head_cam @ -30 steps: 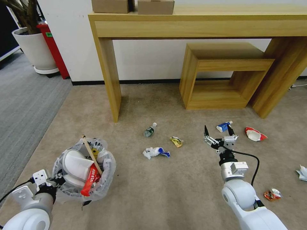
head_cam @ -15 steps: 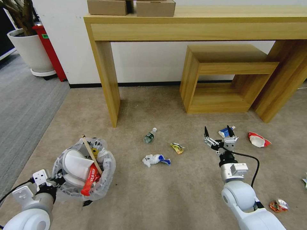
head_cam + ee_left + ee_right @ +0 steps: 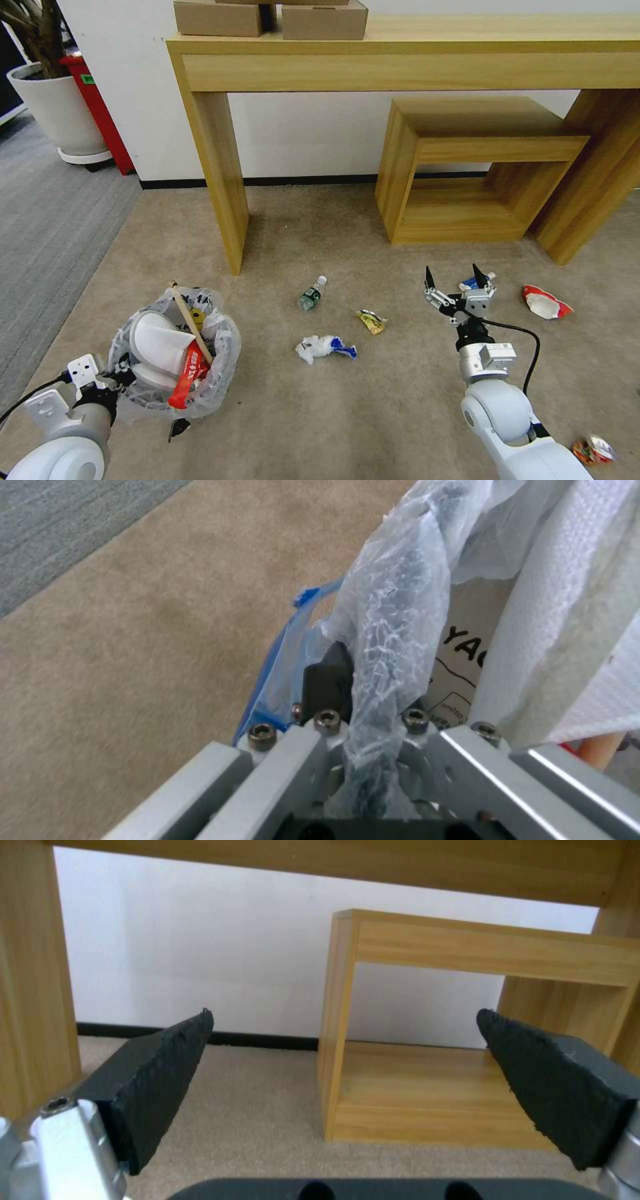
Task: Pick up the trash bin and place the garbage on the floor into it.
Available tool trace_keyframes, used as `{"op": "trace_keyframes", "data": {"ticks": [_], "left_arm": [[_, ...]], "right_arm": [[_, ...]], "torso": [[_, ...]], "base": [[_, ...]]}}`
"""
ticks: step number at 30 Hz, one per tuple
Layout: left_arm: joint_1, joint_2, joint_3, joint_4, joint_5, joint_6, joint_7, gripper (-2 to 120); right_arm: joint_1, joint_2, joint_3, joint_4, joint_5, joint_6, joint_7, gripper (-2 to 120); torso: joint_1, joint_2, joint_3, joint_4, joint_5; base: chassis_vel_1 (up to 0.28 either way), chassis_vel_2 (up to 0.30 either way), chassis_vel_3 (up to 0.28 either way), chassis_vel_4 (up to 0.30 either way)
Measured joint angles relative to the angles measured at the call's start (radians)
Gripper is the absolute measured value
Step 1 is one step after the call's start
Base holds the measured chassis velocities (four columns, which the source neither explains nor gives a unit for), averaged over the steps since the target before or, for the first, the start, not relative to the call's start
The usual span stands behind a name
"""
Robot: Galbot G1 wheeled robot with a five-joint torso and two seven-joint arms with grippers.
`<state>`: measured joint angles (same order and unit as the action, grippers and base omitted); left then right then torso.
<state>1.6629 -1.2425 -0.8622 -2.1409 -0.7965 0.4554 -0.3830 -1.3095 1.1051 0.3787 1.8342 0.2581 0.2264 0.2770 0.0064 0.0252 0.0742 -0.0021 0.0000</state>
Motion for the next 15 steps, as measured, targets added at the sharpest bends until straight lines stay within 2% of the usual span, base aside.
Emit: {"op": "trace_keyframes", "data": {"ticks": [8, 15], "left_arm": [[0.004, -0.003, 0.001, 0.0, 0.005, -0.005, 0.003, 0], [0.003, -0.008, 0.003, 0.003, 0.009, -0.006, 0.005, 0]], "right_arm": [[-0.001, 0.003, 0.0, 0.0, -0.003, 0.01, 0.0, 100], [0.004, 0.004, -0.004, -0.004, -0.006, 0.022, -0.002, 100]], "torso": [[0.0, 0.0, 0.0, -0.0001, -0.0001], [0.0, 0.0, 0.0, 0.0, 0.0]], "base": [[-0.104, 0.094, 0.104, -0.091], [-0.022, 0.02, 0.011, -0.019]]}}
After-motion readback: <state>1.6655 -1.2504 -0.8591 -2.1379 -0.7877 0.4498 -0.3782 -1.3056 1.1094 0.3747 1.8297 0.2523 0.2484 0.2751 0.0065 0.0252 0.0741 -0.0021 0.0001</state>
